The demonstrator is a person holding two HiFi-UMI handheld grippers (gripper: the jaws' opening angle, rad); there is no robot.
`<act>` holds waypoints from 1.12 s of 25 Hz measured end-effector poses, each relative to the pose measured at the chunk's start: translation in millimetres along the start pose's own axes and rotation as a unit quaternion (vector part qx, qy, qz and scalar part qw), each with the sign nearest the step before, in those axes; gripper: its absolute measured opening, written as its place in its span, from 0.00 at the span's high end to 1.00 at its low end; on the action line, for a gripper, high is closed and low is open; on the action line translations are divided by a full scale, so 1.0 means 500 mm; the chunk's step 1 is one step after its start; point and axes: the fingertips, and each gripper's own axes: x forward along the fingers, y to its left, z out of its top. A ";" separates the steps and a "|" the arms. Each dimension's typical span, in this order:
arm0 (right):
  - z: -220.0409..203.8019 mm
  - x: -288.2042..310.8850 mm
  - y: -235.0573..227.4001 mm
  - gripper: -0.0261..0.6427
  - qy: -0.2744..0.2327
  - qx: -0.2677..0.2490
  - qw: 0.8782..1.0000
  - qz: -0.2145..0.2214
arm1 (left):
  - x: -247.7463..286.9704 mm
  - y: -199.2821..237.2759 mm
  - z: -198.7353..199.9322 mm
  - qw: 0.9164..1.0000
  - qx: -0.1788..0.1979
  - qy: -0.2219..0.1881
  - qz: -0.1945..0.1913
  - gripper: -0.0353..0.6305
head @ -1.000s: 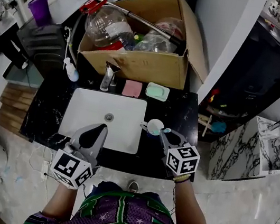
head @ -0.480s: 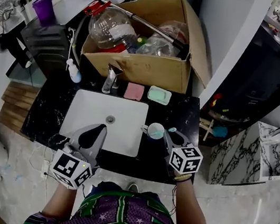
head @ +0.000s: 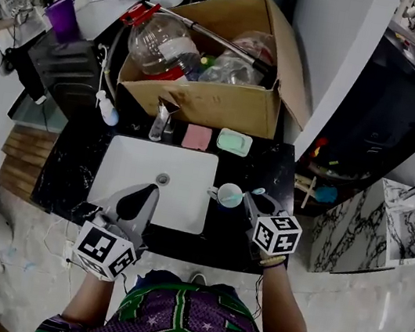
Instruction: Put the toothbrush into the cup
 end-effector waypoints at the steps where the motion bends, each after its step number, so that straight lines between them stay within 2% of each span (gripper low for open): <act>1: 0.000 0.000 0.000 0.90 0.000 -0.001 1.000 0.000 | 0.001 -0.001 0.000 1.000 0.000 0.000 -0.002 0.92; 11: -0.002 0.003 -0.008 0.86 0.005 -0.022 0.999 -0.030 | 0.008 -0.005 0.001 1.000 0.003 0.002 -0.012 0.92; 28: -0.017 -0.030 -0.018 0.85 0.005 0.007 0.998 -0.057 | -0.017 0.012 -0.004 1.000 -0.002 0.003 -0.020 0.92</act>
